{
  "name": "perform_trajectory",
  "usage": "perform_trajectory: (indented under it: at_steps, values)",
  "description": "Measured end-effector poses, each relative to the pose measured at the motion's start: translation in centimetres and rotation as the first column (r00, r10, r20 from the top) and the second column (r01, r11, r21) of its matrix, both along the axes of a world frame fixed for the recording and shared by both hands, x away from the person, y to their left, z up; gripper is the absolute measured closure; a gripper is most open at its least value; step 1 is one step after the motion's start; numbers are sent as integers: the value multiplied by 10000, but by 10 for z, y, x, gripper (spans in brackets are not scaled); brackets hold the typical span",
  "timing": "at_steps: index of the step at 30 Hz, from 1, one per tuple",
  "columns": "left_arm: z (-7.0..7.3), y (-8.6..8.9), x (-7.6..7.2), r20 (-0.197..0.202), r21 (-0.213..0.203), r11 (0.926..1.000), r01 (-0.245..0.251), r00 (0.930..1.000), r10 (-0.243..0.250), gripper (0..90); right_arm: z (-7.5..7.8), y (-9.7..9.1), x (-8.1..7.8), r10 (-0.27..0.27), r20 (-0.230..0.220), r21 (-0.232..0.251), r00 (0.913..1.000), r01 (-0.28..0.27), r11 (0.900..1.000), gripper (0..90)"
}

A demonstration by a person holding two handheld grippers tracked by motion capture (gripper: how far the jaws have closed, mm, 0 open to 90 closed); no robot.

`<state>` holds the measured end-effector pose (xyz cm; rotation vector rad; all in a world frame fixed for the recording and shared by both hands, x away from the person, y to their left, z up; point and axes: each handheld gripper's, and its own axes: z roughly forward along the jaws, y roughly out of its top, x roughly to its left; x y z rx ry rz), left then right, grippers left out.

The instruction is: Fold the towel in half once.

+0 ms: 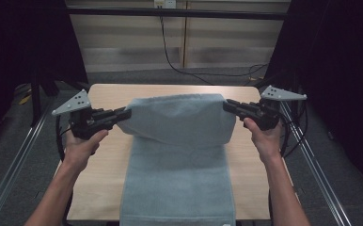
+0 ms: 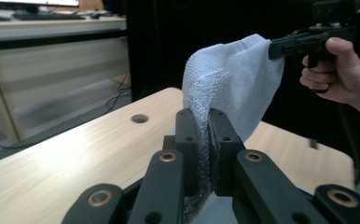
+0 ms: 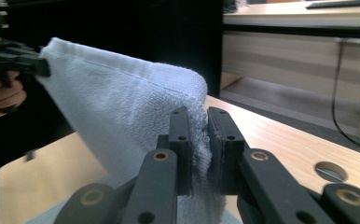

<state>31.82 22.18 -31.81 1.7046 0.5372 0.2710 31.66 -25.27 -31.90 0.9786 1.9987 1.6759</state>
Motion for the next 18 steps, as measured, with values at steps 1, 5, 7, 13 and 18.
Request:
perform_trajectory:
  at_steps: [1,5,7,13,18]
  values:
    - [-1,1,-5,-50,-41,9999,103,9999,-103,845,4,2,-13,143,117,-69,9998,-142,9999,808]
    - [-25,6,-25,-453,351,9991,236,9987,-220,844,-2,6,-40,484,-27,-428,9988,-485,9979,808]
    - [-46,8,-33,-934,637,9976,281,9954,-220,844,-15,7,-54,570,-321,-665,9979,-591,9960,807]
    - [-101,8,-54,-2130,1115,9917,640,9763,-391,843,-73,4,-84,721,-1643,-993,9838,-892,9910,803]
    - [-134,2,-71,-2834,1287,9858,1082,9566,-680,840,-113,4,-106,752,-2492,-1074,9655,-1047,9887,797]
